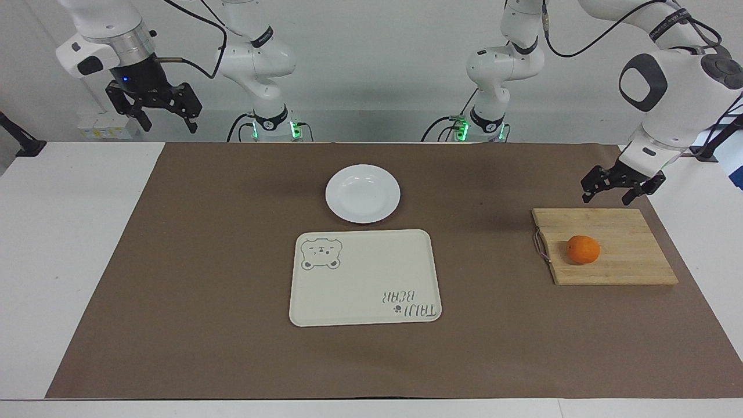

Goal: Place orange and plate with both arms
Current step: 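Lower the left gripper onto the orange and close it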

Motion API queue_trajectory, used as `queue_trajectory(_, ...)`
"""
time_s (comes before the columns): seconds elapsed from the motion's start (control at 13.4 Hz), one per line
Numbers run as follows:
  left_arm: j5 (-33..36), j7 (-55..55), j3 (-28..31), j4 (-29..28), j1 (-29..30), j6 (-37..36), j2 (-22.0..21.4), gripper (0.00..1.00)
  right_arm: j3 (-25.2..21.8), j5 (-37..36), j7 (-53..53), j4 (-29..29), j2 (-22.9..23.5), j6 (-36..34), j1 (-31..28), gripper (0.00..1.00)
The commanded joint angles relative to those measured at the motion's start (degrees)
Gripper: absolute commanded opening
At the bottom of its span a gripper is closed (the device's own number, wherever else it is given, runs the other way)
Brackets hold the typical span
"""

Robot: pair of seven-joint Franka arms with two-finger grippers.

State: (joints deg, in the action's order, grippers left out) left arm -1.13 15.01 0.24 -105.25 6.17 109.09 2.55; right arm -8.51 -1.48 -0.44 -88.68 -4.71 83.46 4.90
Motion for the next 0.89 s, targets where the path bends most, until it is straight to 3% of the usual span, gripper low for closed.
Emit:
queue_trajectory(0.0, 0.07, 3.09, -0.33, -3.11, 2.26, 5.06, 0.61, 1.00, 0.42, -0.19, -0.79, -0.61, -1.00, -0.49, -0.24, 1.00)
queue_trajectory(0.45, 0.07, 2.74, -0.33, -3.99, 2.09, 14.47, 8.16, 1.00, 0.42, -0.19, -0.79, -0.70, -1.00, -0.49, -0.24, 1.00)
queue_trajectory(0.82, -0.37, 0.73, -0.33, -7.95, 1.47, 23.78, 11.95, 1.00, 0.34, -0.19, -0.79, -0.70, -1.00, -0.57, -0.24, 1.00)
